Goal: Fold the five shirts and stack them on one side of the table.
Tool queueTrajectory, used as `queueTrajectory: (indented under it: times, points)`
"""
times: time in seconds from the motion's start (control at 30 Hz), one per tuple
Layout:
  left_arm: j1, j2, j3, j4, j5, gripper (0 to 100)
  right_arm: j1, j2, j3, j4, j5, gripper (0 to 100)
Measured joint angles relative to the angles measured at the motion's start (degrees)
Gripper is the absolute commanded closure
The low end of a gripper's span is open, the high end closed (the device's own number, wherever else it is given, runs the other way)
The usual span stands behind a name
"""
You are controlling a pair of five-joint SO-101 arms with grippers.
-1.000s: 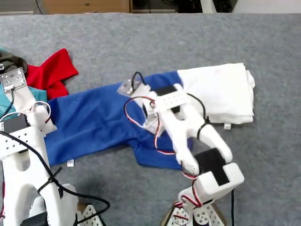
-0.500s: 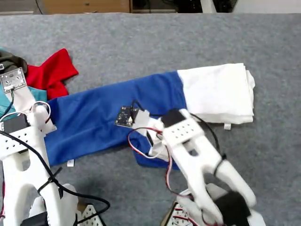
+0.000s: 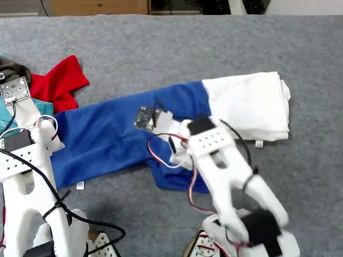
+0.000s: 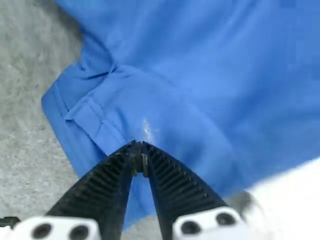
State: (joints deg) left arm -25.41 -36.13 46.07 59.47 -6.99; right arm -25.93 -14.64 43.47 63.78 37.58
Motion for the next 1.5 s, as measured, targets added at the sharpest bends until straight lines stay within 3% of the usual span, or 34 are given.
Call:
queueTrajectory:
  times: [0.57, 0.77, 0.93, 1.13, 1.5]
  points:
    - [-0.09, 0.0, 0.0, 0.0, 0.0, 98, -5.63, 4.48, 4.66, 3.25, 1.93, 99.7]
    - [-1.67, 0.0, 0.0, 0.0, -0.09, 98, -3.6, 1.49, -2.64, 13.1, 2.11, 99.7]
    - [-3.78, 0.0, 0.0, 0.44, -0.18, 98, -2.2, -3.78, -2.73, 6.24, 2.02, 99.7]
    - [-4.84, 0.0, 0.0, 0.44, -0.09, 98, -3.52, 1.05, 3.96, -8.26, -4.75, 99.6]
    - [-4.84, 0.0, 0.0, 0.44, -0.09, 98, -9.14, 6.86, 5.19, -0.44, -5.36, 99.7]
